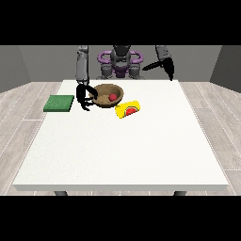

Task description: Pick the cup and pour the ball into the bowl, then pick the bowl and place it on the pad

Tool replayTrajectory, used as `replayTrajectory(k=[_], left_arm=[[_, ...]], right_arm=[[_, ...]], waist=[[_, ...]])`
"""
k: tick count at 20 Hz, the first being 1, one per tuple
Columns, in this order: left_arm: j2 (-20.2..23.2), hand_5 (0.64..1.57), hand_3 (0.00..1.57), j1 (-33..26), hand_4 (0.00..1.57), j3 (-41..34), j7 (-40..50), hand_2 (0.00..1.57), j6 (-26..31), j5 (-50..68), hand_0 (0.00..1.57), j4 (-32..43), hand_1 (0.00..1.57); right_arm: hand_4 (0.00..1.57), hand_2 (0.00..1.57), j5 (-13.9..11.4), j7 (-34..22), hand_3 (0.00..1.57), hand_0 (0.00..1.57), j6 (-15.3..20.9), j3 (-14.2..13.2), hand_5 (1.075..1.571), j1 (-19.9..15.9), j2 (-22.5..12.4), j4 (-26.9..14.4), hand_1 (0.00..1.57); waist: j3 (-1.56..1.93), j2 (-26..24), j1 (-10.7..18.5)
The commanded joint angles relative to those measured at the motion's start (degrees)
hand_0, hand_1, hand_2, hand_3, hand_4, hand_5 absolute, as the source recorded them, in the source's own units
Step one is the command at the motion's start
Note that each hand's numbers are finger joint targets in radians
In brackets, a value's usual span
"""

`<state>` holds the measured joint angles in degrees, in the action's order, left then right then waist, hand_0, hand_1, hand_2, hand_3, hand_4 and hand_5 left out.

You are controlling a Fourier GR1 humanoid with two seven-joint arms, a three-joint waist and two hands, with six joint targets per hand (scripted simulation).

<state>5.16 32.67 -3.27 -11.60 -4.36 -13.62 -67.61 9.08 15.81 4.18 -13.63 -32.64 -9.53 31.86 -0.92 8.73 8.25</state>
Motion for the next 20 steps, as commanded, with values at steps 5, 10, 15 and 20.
replayTrajectory(k=[5, 10, 15, 20], left_arm=[[2.7, 1.57, 0.0, -5.1, 0.0, -3.2, -2.9, 0.0, 1.4, 2.1, 0.0, 2.9, 0.0], [3.8, 1.57, 0.0, -3.1, 0.0, -4.4, -0.7, 0.0, 0.4, 2.2, 0.0, 3.8, 0.0], [3.6, 1.57, 0.0, -5.7, 0.0, -4.6, -2.9, 0.0, 0.3, 2.6, 0.0, 4.2, 0.0], [5.2, 1.567, 0.0, -4.8, 0.0, -7.3, -7.2, 0.0, -1.7, 2.9, 0.0, 8.1, 0.0]], right_arm=[[1.03, 1.57, -3.0, -12.6, 1.57, 1.57, 3.8, 3.6, 1.554, -2.0, -0.6, 0.5, 1.57], [1.05, 1.57, 0.7, -21.4, 1.57, 1.57, -1.6, 1.0, 1.553, -6.9, -5.8, 2.5, 1.57], [1.06, 1.57, 1.6, -20.0, 1.57, 1.57, -6.8, 0.1, 1.565, -2.7, -10.4, 4.1, 1.57], [1.06, 1.57, 3.9, -21.2, 1.57, 1.57, -12.7, -1.2, 1.559, -2.0, -14.0, 6.3, 1.57]], waist=[[0.9, -4.8, -4.1], [0.92, -4.8, -5.3], [0.93, -4.4, -6.7], [0.91, -2.0, -10.9]])
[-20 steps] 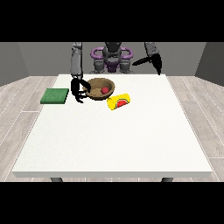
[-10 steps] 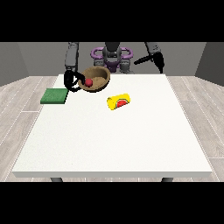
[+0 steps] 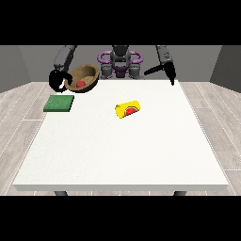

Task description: Pick the cup and pour the ball into the bowl, then pick the bowl and place it on the pad

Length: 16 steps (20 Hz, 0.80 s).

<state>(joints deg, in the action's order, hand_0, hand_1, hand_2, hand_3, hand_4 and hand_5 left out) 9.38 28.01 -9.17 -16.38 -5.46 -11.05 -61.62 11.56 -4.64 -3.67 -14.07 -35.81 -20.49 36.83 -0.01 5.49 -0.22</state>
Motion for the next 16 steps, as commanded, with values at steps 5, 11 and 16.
replayTrajectory(k=[5, 11, 16], left_arm=[[-3.5, 1.566, 0.0, 0.6, 0.0, 1.5, -5.2, 0.0, -4.8, -1.5, 0.0, -0.2, 0.0], [-5.2, 1.565, 0.0, 4.6, 0.0, 6.4, -2.7, 0.0, -7.0, -5.1, 0.0, -9.4, 0.0], [-3.9, 1.563, 0.0, 4.0, 0.0, 7.1, -1.2, 0.0, -7.5, -6.3, 0.0, -16.3, 0.0]], right_arm=[[1.08, 1.57, 5.9, 1.6, 1.57, 1.57, -8.6, -6.4, 1.559, 0.6, -7.7, -1.8, 1.57], [1.03, 1.57, 8.2, 8.3, 1.4, 1.57, -14.5, -12.3, 1.561, -2.0, -17.4, -9.5, 1.57], [1.02, 1.57, 5.9, 16.7, 0.35, 1.57, -15.7, -12.5, 1.569, -0.6, -21.4, -12.0, 1.57]], waist=[[0.03, 6.0, -0.3], [0.14, 16.9, 4.5], [0.16, 21.7, 4.8]])
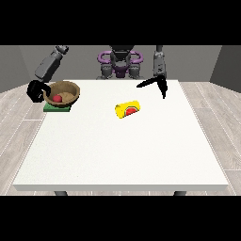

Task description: Pick the cup and pour the ball into the bowl, then pick the bowl and place it on the pad

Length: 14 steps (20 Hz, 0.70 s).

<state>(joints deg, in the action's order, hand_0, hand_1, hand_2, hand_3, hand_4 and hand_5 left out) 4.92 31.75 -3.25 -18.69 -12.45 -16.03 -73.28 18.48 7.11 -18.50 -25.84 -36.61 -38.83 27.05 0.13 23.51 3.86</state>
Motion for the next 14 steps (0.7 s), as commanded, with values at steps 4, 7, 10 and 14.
replayTrajectory(k=[4, 7, 10, 14], left_arm=[[-0.2, 1.563, 0.0, -3.6, 0.0, 2.7, 2.7, 0.0, -0.6, -1.6, 0.0, -10.9, 0.0], [2.2, 1.564, 0.0, 0.3, 0.0, 0.9, 6.0, 0.0, 0.6, -0.9, 0.0, -13.7, 0.0], [-1.6, 1.563, 0.0, -1.2, 0.0, 3.8, 8.2, 0.0, -2.7, -3.7, 0.0, -15.6, 0.0], [-0.1, 1.565, 0.0, -6.1, 0.0, 4.5, 10.4, 0.0, -0.5, -3.1, 0.0, -22.4, 0.0]], right_arm=[[1.04, 1.57, -2.2, 8.6, 0.0, 1.57, -3.9, -0.5, 1.569, 0.8, -5.5, -4.8, 1.57], [1.03, 1.57, -1.5, 7.7, 0.0, 1.57, -3.1, -1.8, 1.569, -3.6, -8.3, -5.7, 1.57], [1.03, 1.57, -3.3, 8.2, 0.44, 1.57, -1.4, -0.2, 1.571, -4.4, -7.2, -6.1, 1.57], [0.84, 1.57, 0.1, 6.0, 0.0, 1.57, -5.4, -3.5, 1.569, -4.3, -9.1, -10.5, 1.57]], waist=[[0.04, 5.3, 0.3], [0.02, 7.5, 0.1], [-0.02, 6.9, -1.2], [0.02, 5.8, -0.9]])
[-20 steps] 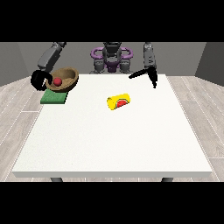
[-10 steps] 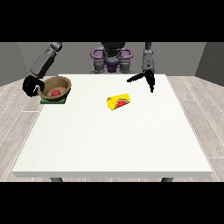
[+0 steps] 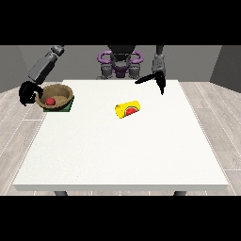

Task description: Pick the cup and pour the ball into the bowl, then pick the bowl and place it on the pad

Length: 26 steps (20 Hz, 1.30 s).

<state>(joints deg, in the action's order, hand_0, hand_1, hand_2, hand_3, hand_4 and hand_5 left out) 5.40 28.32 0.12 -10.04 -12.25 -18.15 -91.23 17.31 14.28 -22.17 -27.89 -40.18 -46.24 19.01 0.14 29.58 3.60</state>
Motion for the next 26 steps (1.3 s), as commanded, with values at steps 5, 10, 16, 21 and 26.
replayTrajectory(k=[5, 10, 16, 21, 26], left_arm=[[1.0, 1.566, 0.0, -1.5, 0.0, -1.6, 2.4, 0.0, 2.0, 2.1, 0.0, -1.1, 0.0], [0.1, 1.566, 0.0, -0.3, 0.0, -0.5, 2.3, 0.0, 1.2, 1.3, 0.0, -2.5, 0.0], [0.9, 1.565, 0.0, -1.1, 0.0, -1.4, 2.2, 0.0, 2.2, 2.2, 0.0, -3.2, 0.0], [1.0, 1.565, 0.0, -1.8, 0.0, -0.7, 4.7, 0.0, 2.6, 1.8, 0.0, -7.1, 0.0], [1.7, 1.566, 0.0, -6.9, 0.0, -1.1, 2.0, 0.0, 4.3, 3.7, 0.0, -9.6, 0.0]], right_arm=[[0.74, 1.57, 0.7, -3.9, 0.49, 1.57, -2.3, 0.0, 1.57, 0.0, -0.8, -1.9, 1.57], [0.71, 1.57, -1.5, -4.0, 0.93, 1.57, -0.6, 2.1, 1.57, -1.6, -0.9, -1.2, 1.57], [0.59, 1.57, -3.6, -4.9, 1.57, 1.57, 3.5, 3.3, 1.535, 0.6, -1.7, -2.7, 1.57], [0.0, 0.47, -5.8, -4.7, 0.43, 0.18, 7.0, 4.0, 1.489, -1.2, -6.4, -1.9, 0.18], [0.0, 0.37, -6.0, -4.7, 0.21, 0.0, 6.7, 3.9, 1.481, 0.1, -7.0, -2.9, 0.0]], waist=[[-0.07, -3.8, -1.0], [-0.04, -1.0, 0.0], [-0.08, -1.3, -0.6], [-0.06, 0.0, 0.0], [-0.08, -0.9, 1.0]])
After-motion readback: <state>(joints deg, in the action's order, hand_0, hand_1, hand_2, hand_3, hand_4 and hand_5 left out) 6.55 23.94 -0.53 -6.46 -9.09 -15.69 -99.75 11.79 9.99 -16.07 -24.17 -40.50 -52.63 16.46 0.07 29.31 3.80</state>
